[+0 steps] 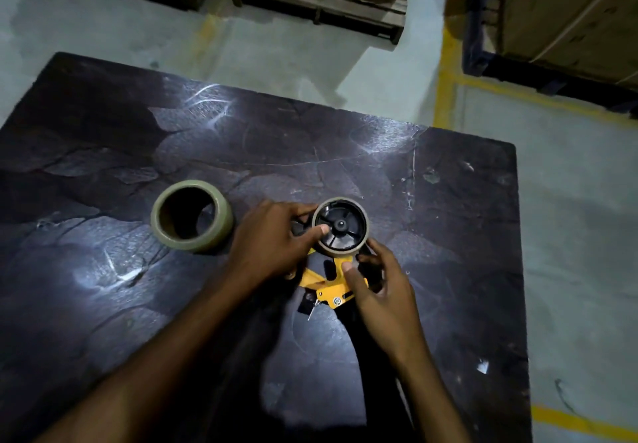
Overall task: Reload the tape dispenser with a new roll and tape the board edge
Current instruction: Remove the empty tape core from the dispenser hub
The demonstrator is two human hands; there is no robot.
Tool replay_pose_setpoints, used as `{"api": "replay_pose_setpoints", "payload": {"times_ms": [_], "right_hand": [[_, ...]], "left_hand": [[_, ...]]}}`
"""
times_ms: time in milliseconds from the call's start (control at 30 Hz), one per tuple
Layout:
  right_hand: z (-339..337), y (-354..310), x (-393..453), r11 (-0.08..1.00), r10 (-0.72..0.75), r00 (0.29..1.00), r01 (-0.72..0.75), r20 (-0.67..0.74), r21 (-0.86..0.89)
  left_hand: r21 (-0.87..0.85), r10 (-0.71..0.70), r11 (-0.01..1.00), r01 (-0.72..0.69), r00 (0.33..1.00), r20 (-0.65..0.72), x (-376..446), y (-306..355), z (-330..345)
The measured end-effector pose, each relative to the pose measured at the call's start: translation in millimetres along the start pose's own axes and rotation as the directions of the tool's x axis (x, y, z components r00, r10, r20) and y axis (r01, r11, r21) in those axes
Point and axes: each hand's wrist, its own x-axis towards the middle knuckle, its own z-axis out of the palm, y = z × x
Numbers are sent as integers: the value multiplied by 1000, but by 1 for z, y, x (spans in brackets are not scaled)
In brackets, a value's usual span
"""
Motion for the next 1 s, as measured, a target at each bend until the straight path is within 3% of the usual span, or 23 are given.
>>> {"api": "replay_pose_setpoints", "payload": {"times_ms": [233, 367, 700, 1000], "right_hand": [[8, -22, 49, 979, 13, 999, -21, -43, -201], [8, -34, 69, 994, 52, 998, -55, -30, -98], [11, -34, 82, 985, 131, 991, -134, 37, 108], [21, -29, 88, 986, 142, 989, -137, -48, 95]], "left_hand": [[-208, -169, 957, 204, 970, 174, 18, -1, 2], [-322, -223, 902, 288, 948, 226, 27, -5, 7], [-516, -247, 794, 321, 947, 208, 29, -4, 11], [-528, -313, 773, 351, 936, 164, 24, 4, 12]]}}
